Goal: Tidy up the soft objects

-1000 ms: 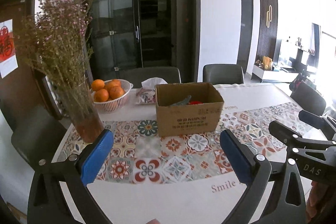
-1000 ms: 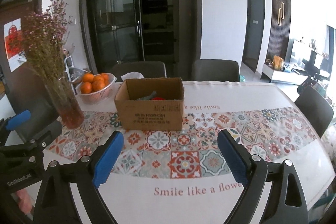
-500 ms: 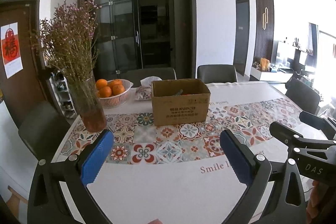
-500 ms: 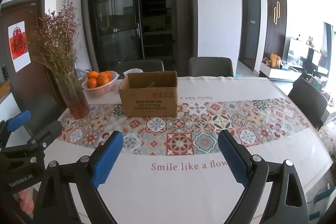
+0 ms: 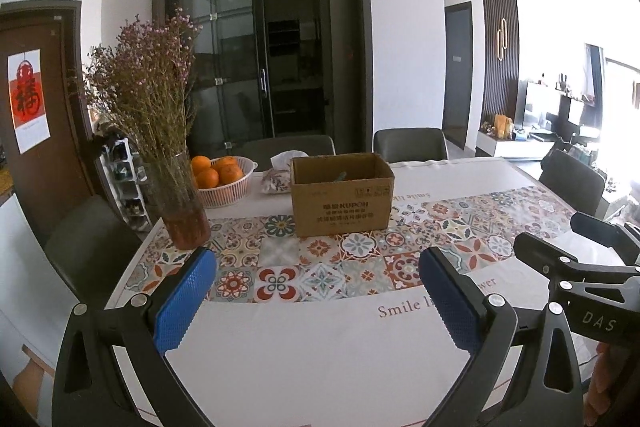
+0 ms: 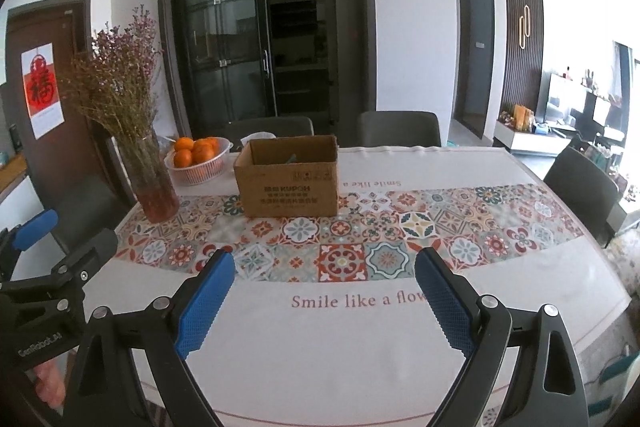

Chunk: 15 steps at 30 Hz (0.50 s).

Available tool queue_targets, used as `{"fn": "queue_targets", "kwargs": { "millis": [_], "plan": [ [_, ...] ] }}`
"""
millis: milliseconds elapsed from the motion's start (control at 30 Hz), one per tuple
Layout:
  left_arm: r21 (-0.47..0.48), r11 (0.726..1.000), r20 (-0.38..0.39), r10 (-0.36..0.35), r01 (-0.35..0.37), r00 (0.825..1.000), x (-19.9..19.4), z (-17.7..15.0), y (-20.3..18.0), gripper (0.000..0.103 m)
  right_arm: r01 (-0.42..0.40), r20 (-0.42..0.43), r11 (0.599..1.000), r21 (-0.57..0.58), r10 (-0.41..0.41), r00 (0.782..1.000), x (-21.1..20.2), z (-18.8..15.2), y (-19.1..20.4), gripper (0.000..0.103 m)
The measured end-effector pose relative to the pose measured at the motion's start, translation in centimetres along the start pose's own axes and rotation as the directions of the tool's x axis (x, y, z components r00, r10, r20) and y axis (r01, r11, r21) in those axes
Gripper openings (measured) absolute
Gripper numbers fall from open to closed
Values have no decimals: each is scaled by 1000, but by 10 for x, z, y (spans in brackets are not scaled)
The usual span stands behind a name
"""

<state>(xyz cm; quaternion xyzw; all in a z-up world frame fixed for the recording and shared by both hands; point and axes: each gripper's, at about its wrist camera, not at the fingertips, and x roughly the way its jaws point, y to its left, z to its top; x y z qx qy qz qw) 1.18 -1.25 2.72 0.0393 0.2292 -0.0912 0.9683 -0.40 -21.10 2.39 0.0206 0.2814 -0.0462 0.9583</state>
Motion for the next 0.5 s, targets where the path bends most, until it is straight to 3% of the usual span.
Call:
{"fn": "queue_targets", "kwargs": {
  "millis": [500],
  "plan": [
    [-15,1000,-5,1,-1,1000,-6,-4,-1,103,-11,0,1000,-6,11,1000,-6,-4,-2,93]
  ]
}}
